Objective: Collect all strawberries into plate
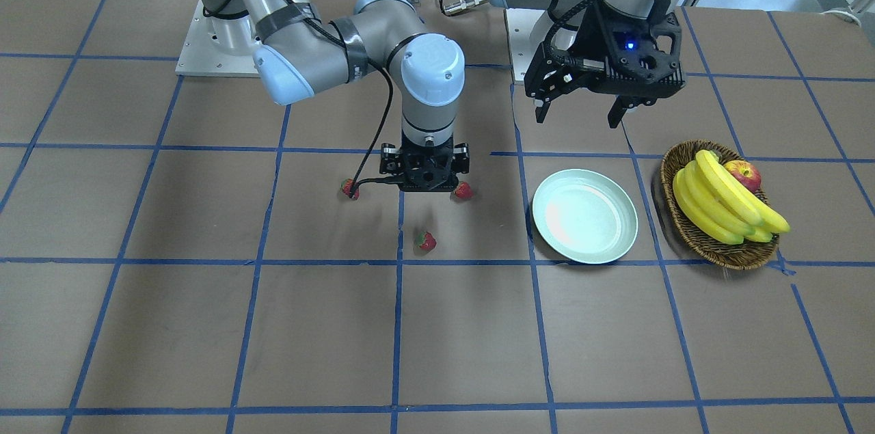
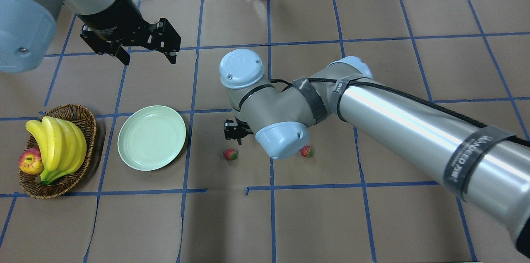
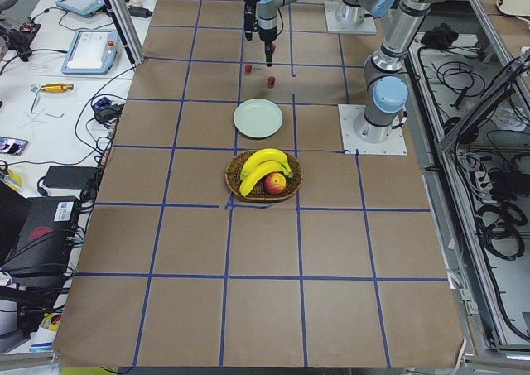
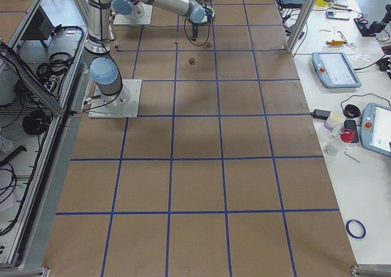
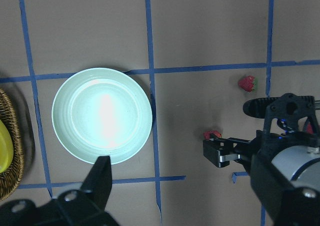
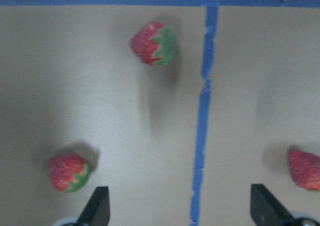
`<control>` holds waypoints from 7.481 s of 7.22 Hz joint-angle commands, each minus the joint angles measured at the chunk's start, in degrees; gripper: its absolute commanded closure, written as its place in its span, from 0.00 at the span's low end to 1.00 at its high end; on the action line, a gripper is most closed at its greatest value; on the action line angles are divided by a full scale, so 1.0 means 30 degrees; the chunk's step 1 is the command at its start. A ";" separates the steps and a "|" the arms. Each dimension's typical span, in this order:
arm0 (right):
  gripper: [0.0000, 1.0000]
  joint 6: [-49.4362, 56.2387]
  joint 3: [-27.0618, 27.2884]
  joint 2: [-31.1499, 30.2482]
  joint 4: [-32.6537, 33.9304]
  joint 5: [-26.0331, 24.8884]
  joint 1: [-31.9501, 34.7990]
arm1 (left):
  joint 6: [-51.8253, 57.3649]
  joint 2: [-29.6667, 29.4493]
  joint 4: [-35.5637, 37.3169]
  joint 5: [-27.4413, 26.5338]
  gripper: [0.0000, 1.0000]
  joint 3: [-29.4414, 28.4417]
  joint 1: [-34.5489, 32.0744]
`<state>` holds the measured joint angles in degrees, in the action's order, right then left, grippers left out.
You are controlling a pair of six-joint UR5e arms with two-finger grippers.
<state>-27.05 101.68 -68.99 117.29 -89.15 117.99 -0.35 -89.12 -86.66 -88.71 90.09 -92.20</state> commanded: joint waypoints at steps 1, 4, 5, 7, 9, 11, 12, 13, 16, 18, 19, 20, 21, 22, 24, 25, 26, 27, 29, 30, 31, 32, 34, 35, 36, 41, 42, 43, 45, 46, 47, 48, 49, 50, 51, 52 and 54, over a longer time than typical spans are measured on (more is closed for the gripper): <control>0.00 0.3458 0.2127 -0.1312 -0.1012 -0.0255 -0.2349 | 0.0000 -0.0029 0.0000 0.0008 0.00 0.0059 0.0000; 0.00 0.5293 0.3693 -0.1495 0.0949 -0.0024 -0.2736 | -0.0029 -0.0029 0.0000 0.0037 0.00 0.0059 0.0000; 0.01 0.5295 0.3782 -0.1378 0.1242 -0.0079 -0.2912 | -0.0029 -0.0058 0.0000 0.0038 0.00 0.0059 0.0000; 0.07 0.5470 0.4074 -0.0910 0.1596 -0.0197 -0.3118 | -0.0029 -0.0117 0.0000 0.0155 0.00 0.0060 0.0000; 0.17 0.5500 0.4979 -0.0791 0.3314 -0.0197 -0.3148 | -0.0058 -0.0088 0.0000 0.0126 0.00 0.0089 0.0000; 0.67 0.5500 0.4868 -0.0588 0.3588 -0.0226 -0.3177 | -0.0058 -0.0059 0.0000 0.0155 0.00 0.0089 0.0000; 0.80 0.5500 0.4838 -0.0499 0.3705 -0.0226 -0.3177 | -0.0058 -0.0058 0.0000 0.0155 0.00 0.0089 0.0000; 0.87 0.5500 0.4867 -0.0498 0.3706 -0.0226 -0.3177 | -0.0058 -0.0058 0.0000 0.0155 0.00 0.0089 0.0000; 0.93 0.4627 0.3324 -0.0702 0.3474 0.0415 -0.3148 | -0.0058 -0.0087 0.0000 0.0155 0.00 0.0089 0.0000; 0.93 0.1768 0.1392 -0.0063 0.3472 0.2256 -0.2596 | -0.0087 -0.0001 0.0000 0.0155 0.00 0.0059 0.0000; 0.93 0.0242 -0.0330 0.0812 0.3385 0.2293 -0.1402 | -0.0058 0.0029 0.0000 0.0155 0.00 0.0059 0.0000; 0.93 -0.1630 -0.2030 0.2271 0.3384 0.2264 -0.0491 | -0.0058 0.0029 0.0000 0.0126 0.00 0.0030 0.0000; 0.93 -0.2577 -0.3439 0.3242 0.3152 0.2235 0.0243 | -0.0058 0.0087 -0.0029 0.0097 0.00 0.0030 0.0000; 0.92 -0.3659 -0.4352 0.3948 0.2918 0.2264 0.0540 | -0.0058 0.0088 -0.0058 0.0096 0.00 0.0030 0.0000; 0.90 -0.4430 -0.5326 0.5386 0.2945 0.2264 0.1507 | -0.0058 0.0088 -0.0059 0.0097 0.00 0.0030 0.0000; 0.88 -0.4461 -0.5415 0.5507 0.2945 0.2322 0.1626 | -0.0058 0.0088 -0.0059 0.0125 0.00 0.0030 0.0000; 0.86 -0.4461 -0.5416 0.5566 0.2974 0.2352 0.1627 | -0.0058 0.0088 -0.0059 0.0126 0.00 0.0030 0.0000; 0.52 -0.4490 -0.5416 0.5596 0.3061 0.2410 0.1627 | -0.0058 0.0088 -0.0059 0.0097 0.00 0.0001 0.0000; 0.00 -0.4432 -0.5358 0.5567 0.3032 0.3343 0.1627 | -0.0058 0.0088 -0.0059 0.0067 0.00 0.0001 0.0000; 0.00 -0.4374 -0.5415 0.5538 0.3061 0.3348 0.1627 | -0.0058 0.0088 -0.0059 0.0067 0.00 0.0001 0.0000; 0.00 -0.4199 -0.5155 0.5392 0.2917 0.2971 0.1569 | -0.0058 0.0088 -0.0059 0.0038 0.00 -0.0028 0.0029; 0.00 -0.3328 -0.4978 0.4811 0.2625 0.2300 0.1366 | -0.0058 0.0088 -0.0059 0.0038 0.00 0.0001 0.0001; 0.00 -0.0607 -0.4133 0.2707 -0.1668 0.0336 -0.0352 | 0.0000 0.0088 -0.0059 0.0009 0.00 -0.0028 0.0059; 0.00 0.0334 -0.3199 0.1245 -0.2728 0.0360 -0.1960 | 0.0146 0.0088 -0.0059 0.0037 0.00 -0.0028 0.0146; 0.00 0.1358 -0.2058 -0.0742 -0.2855 0.0331 -0.3513 | 0.0147 0.0088 -0.0059 0.0009 0.00 0.0001 0.0176; 0.00 0.6028 -0.4321 -0.6298 -0.9845 -0.1019 -0.8363 | 0.0147 -0.0116 -0.0029 -0.0021 0.00 0.0030 0.0118; 0.00 0.6085 -0.4622 -0.6328 -0.9887 -0.1278 -0.8421 | 0.0147 -0.0117 -0.0029 -0.0021 0.00 0.0001 0.0118; 0.00 0.6028 -0.4509 -0.6328 -1.0207 -0.2267 -0.8422 | 0.0147 -0.0117 -0.0029 -0.0021 0.00 0.0030 0.0118; 0.00 0.6027 -0.5439 -0.6183 -1.0122 -0.2658 -0.8480 | 0.0147 -0.0117 -0.0029 -0.0021 0.00 0.0059 0.0118; 0.00 0.6085 -0.5851 -0.6124 -1.0354 -0.2455 -0.8422 | 0.0002 -0.0349 -0.0029 -0.0021 0.00 0.0263 0.0089; 0.00 0.6086 -0.5710 -0.6210 -1.0443 -0.2163 -0.8248 | -0.0058 -0.0322 0.0000 0.0008 0.00 0.0700 0.0059; 0.00 0.6086 -0.5709 -0.6269 -1.0415 -0.0303 -0.8188 | -0.0087 -0.0351 0.0058 0.0008 0.00 0.0849 0.0030; 0.00 0.6057 -0.5680 -0.6269 -1.0183 0.0614 -0.8158 | -0.0087 -0.0322 0.0087 0.0008 0.00 0.0850 0.0030; 0.00 0.6027 -0.5651 -0.6269 -1.0123 0.0682 -0.8158 | -0.0087 -0.0322 0.0088 0.0008 0.00 0.0880 0.0030; 0.00 0.6056 -0.5563 -0.6269 -1.0122 0.0421 -0.8158 | -0.0087 -0.0380 0.0117 0.0008 0.00 0.0967 0.0001; 0.00 0.6056 -0.5563 -0.6240 -0.9919 0.0332 -0.8158 | -0.0087 -0.0526 0.0175 0.0037 0.01 0.1635 -0.0116; 0.00 0.6056 -0.5533 -0.6124 -0.9102 0.0041 -0.8158 | -0.0145 -0.0818 0.3140 -0.0050 0.05 0.4584 -0.0554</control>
<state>-8.88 85.00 -87.56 88.44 -88.32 93.51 -0.62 -90.89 -83.08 -88.74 98.67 -93.18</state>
